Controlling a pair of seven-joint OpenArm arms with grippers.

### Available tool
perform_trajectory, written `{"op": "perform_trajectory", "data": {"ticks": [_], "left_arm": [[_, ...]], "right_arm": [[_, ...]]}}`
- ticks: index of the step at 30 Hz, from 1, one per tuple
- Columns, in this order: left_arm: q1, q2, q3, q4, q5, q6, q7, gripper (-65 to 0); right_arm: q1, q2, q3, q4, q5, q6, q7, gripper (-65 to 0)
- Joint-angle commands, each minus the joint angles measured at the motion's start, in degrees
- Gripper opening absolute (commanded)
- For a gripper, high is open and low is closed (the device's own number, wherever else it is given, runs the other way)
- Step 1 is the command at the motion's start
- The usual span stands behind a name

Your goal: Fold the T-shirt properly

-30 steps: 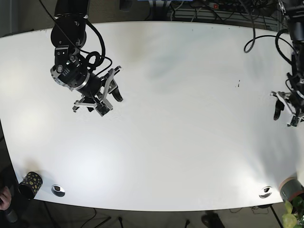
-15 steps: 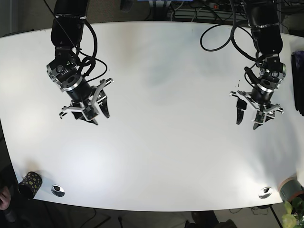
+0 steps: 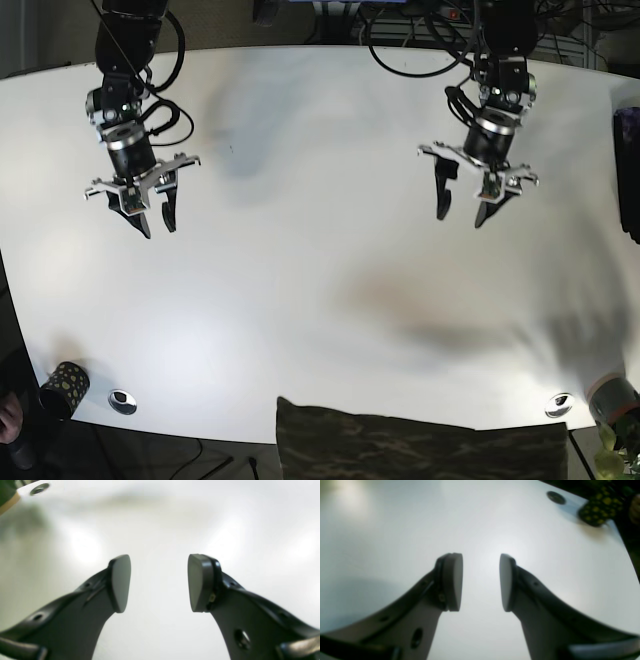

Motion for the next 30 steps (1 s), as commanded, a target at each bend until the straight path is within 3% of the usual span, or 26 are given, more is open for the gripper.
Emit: {"op": "perform_trajectory", "data": {"ticks": [1,9,16,30], "left_arm": [[1.97,-0.2,2.31,2.31,-0.63,2.79,-3.33,-31.7],[16.03,-0.11,5.65,9.96,-0.63,5.07,-3.24,-31.8],[29.66,-0.11,5.47,15.68,-0.89,5.07,-3.24,-31.8],[50.85,-0.73,7.41,14.53,-1.15,4.99,-3.24,-31.9]], "right_arm": [[-1.25,0.45,0.09,0.18,0.88,-1.6,4.98,-42.6],[-11.89,0.1,0.27,1.06,1.4,-2.3,12.54,-42.6],[-23.58,0.54,0.27,5.1,10.99,-1.86,12.54,-42.2],[-48.64,0.72,-0.17,9.41,11.51,-1.77,12.54,-42.5]]}}
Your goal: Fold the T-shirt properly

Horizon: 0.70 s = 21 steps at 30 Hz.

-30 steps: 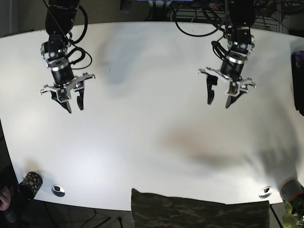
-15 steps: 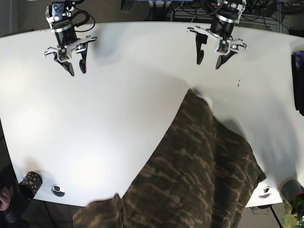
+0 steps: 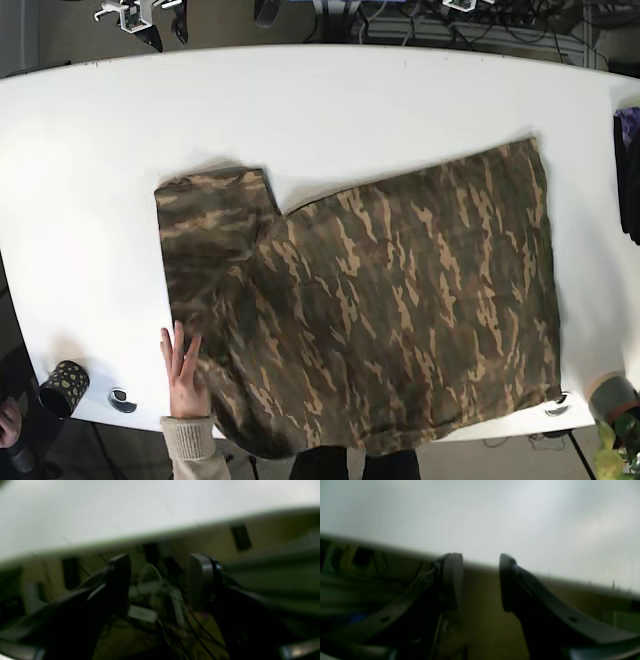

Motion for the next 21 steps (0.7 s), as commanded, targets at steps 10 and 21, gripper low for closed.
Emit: {"op": "perform_trajectory", "data": {"ticks": [10,21], "left_arm": [[-2.11,0.06,-2.44,-17.52,-0.5,-0.2,-1.56,-31.9],[-17.32,0.15,-7.19,-39.41,-0.32,-0.2,-1.56,-31.9]], "right_arm": [[0.51,2.34,-8.39,-18.52,0.61,0.13,1.83,-42.5],[15.28,2.08,-9.62,-39.7,0.17,0.13,1.83,-42.5]]}}
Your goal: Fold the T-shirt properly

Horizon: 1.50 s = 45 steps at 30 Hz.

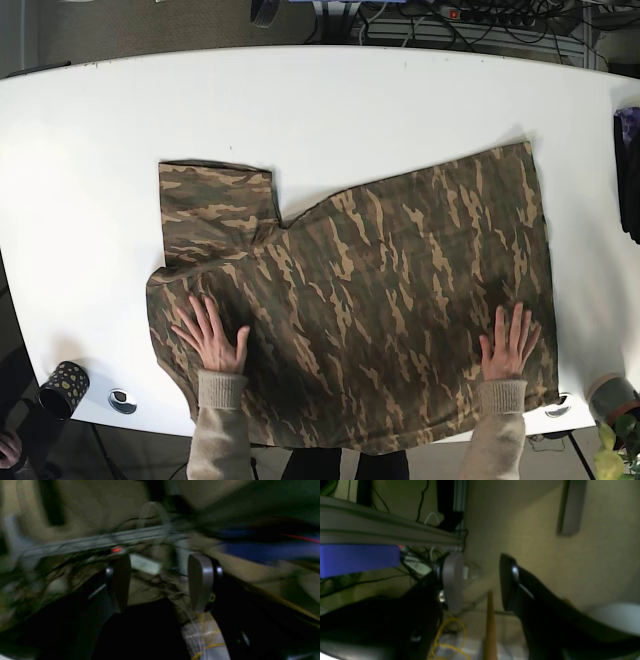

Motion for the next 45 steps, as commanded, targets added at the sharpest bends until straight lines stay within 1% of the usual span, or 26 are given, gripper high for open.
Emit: {"op": "perform_trajectory", "data": {"ticks": [1,3,5,7,9,12,14,17,20,22,27,30,36,41,43,45], "left_arm": [[-1.64,-0.12,-1.16,-5.5,-0.1,-0.35,-0.36,-31.9],[-3.57,-0.38,-1.69,-9.1,-0.28,-0.35,-0.45,-31.9],[-3.66,-0.38,-2.48,-9.36,-0.28,-0.44,-0.53,-33.6],[-3.48,-0.2,-2.92,-6.73,-0.28,-0.44,-0.53,-37.9],[-2.34,-0.12,-3.01,-4.35,-0.28,-0.52,-0.53,-39.7],[0.91,-0.12,-2.92,1.36,-0.28,-0.52,-0.53,-39.7],[3.55,-0.03,-2.74,6.46,-0.28,-0.52,-0.53,-39.7],[6.98,0.06,-2.66,13.4,-0.28,-0.52,-0.53,-39.7],[8.91,0.06,-2.66,18.33,-0.63,-0.52,-0.53,-39.7],[9.97,0.06,-2.74,21.93,-2.04,-0.52,-0.53,-39.7],[11.99,-0.47,-2.74,30.28,-6.43,-0.61,-0.36,-39.7],[12.08,-0.55,-2.74,33.54,-7.49,-0.61,-0.36,-39.7],[11.55,-0.64,-2.74,36.0,-8.46,-0.61,-0.36,-39.7],[9.53,-2.84,-2.74,37.4,-13.2,-0.44,-0.36,-39.7],[8.56,-2.84,-2.83,37.49,-14.08,-0.35,-0.36,-39.6],[7.59,-2.58,-2.83,37.49,-14.17,-0.35,-0.36,-39.6]], "right_arm": [[0.66,0.51,0.28,-3.82,0.39,0.24,0.65,-42.5],[1.36,0.59,0.28,-5.32,0.47,0.24,0.74,-42.5],[1.19,0.68,0.28,-5.23,0.56,0.24,0.82,-42.5],[-0.04,0.59,0.54,-3.21,0.56,0.24,0.82,-42.5],[-1.62,0.59,0.54,-1.27,0.65,0.24,0.82,-42.5],[-5.4,0.51,0.72,3.65,1.09,0.24,0.82,-42.5],[-8.66,0.59,0.72,7.61,4.08,0.24,0.82,-42.5],[-13.23,1.03,0.72,13.14,10.41,0.24,0.74,-42.5],[-16.75,1.21,1.07,17.89,13.49,0.06,0.74,-42.5],[-19.29,1.47,3.44,21.67,15.33,0.15,0.65,-42.5],[-23.25,-0.55,7.57,29.85,16.83,0.15,0.56,-42.5],[-24.04,-1.43,9.77,33.36,17.88,0.15,0.47,-42.5],[-23.16,-1.08,10.91,36.62,20.52,0.15,0.47,-42.5],[-20.97,-1.08,11.44,39.34,21.49,0.15,0.39,-42.2],[-19.65,-1.25,11.71,40.48,21.49,0.15,-1.2,-42.0],[-18.15,-1.43,13.11,41.63,21.49,0.24,-4.36,-42.0]]}}
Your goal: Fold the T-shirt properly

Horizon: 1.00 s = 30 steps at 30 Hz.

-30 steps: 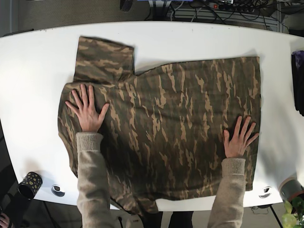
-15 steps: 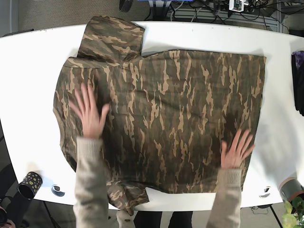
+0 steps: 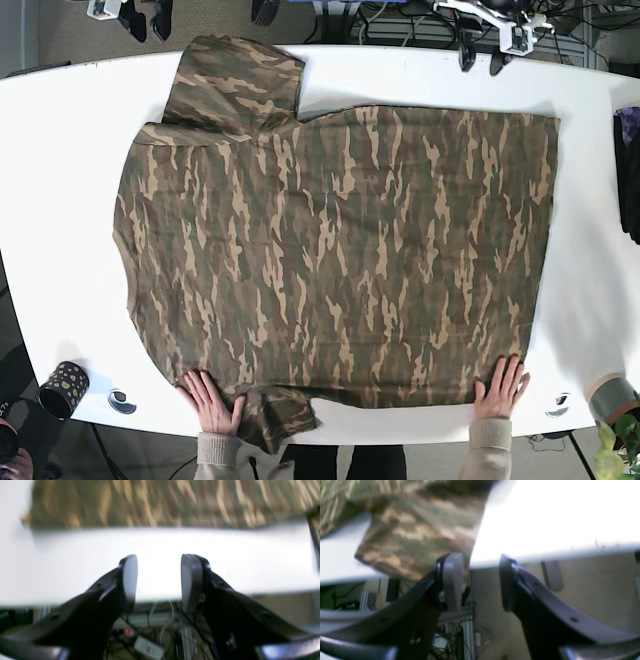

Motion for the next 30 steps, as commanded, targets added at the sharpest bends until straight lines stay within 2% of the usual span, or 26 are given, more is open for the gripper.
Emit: {"op": "perform_trajectory", "data": {"ticks": [1,4,6,9,13,17,20,25,30], "left_arm": [[0.25,0.35,0.05,1.14,-0.53,-0.39,-1.28,-39.6],[-0.81,0.35,0.05,1.23,-0.53,-0.39,-1.28,-39.4],[-1.51,0.35,0.05,1.23,-0.53,-0.39,-1.28,-39.4],[-3.18,0.44,0.14,1.32,-2.91,-0.39,1.19,-36.7],[-6.43,0.35,-0.91,1.41,-8.8,-0.3,6.9,-26.1],[-8.81,0.26,-2.94,1.41,-12.31,-0.57,11.65,-25.0],[-10.83,0.18,-4.17,1.41,-13.45,-0.57,14.46,-25.1],[-13.64,0.18,-5.22,1.41,-13.54,-0.57,16.92,-25.1],[-14.7,0.09,-5.31,1.41,-13.45,-0.57,17.98,-25.3]], "right_arm": [[0.58,0.21,1.79,2.0,0.37,0.39,-1.92,-41.9],[3.31,0.12,3.02,2.97,0.64,0.48,-5.97,-41.9],[4.37,0.21,3.55,3.23,2.83,1.45,-8.43,-41.9],[6.74,0.65,5.92,3.41,8.81,5.4,-13.7,-41.1],[11.05,0.48,10.41,3.41,15.32,10.06,-25.48,-32.2],[16.15,0.12,15.95,3.15,20.68,13.93,-39.72,-25.4],[19.49,0.04,18.85,3.06,23.67,16.13,-49.48,-26.2],[24.76,-2.95,23.07,3.06,24.72,16.83,-62.67,-27.7],[27.13,-4.62,23.86,1.65,24.72,16.83,-69.35,-27.7]]}}
